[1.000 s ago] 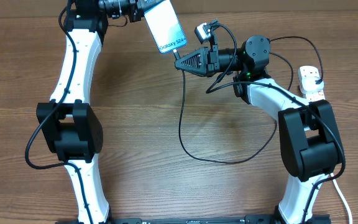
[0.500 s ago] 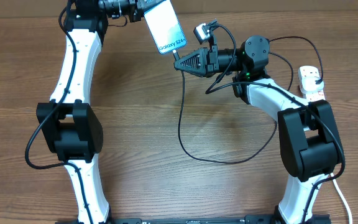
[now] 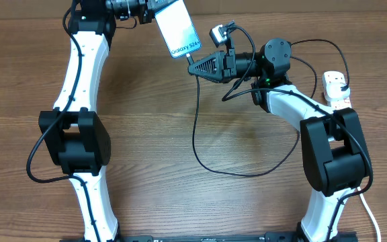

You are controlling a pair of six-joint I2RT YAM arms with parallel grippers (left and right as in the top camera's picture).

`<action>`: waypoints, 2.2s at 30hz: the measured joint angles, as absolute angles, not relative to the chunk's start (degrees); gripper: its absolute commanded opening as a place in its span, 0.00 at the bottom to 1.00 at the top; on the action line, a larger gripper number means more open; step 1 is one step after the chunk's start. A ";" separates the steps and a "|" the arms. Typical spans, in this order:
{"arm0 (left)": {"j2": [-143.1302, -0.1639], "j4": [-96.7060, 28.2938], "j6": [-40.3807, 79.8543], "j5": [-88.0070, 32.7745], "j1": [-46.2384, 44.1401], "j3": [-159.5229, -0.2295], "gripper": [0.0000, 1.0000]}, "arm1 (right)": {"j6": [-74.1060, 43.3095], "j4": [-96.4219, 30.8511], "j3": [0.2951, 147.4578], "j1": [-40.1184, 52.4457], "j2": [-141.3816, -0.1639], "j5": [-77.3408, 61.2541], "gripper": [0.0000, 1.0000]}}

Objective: Plug charger to phone and switch on socket
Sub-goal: 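Push the connector up into the phone's port with the right gripper, then open the right gripper and withdraw it rightward from the phone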

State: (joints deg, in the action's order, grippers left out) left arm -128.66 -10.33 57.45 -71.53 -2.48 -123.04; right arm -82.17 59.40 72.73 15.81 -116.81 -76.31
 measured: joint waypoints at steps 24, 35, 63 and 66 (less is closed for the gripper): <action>-128.66 -10.46 56.93 -72.79 -2.66 -123.04 0.04 | -81.34 59.40 72.73 15.92 -116.81 -75.90 0.04; -128.66 -10.20 55.68 -74.59 -2.90 -123.04 0.04 | -81.17 59.35 72.73 16.27 -116.81 -76.82 0.04; -128.66 -10.87 53.21 -81.14 -2.37 -123.04 0.04 | -74.72 59.16 72.75 15.79 -116.81 -79.53 1.00; -128.66 -12.19 51.13 -82.54 -1.52 -123.04 0.04 | -72.84 59.18 72.75 15.77 -116.81 -82.52 1.00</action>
State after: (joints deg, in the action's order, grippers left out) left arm -128.66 -12.19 51.13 -82.54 -1.52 -123.04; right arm -72.84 59.18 72.75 15.77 -116.81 -82.52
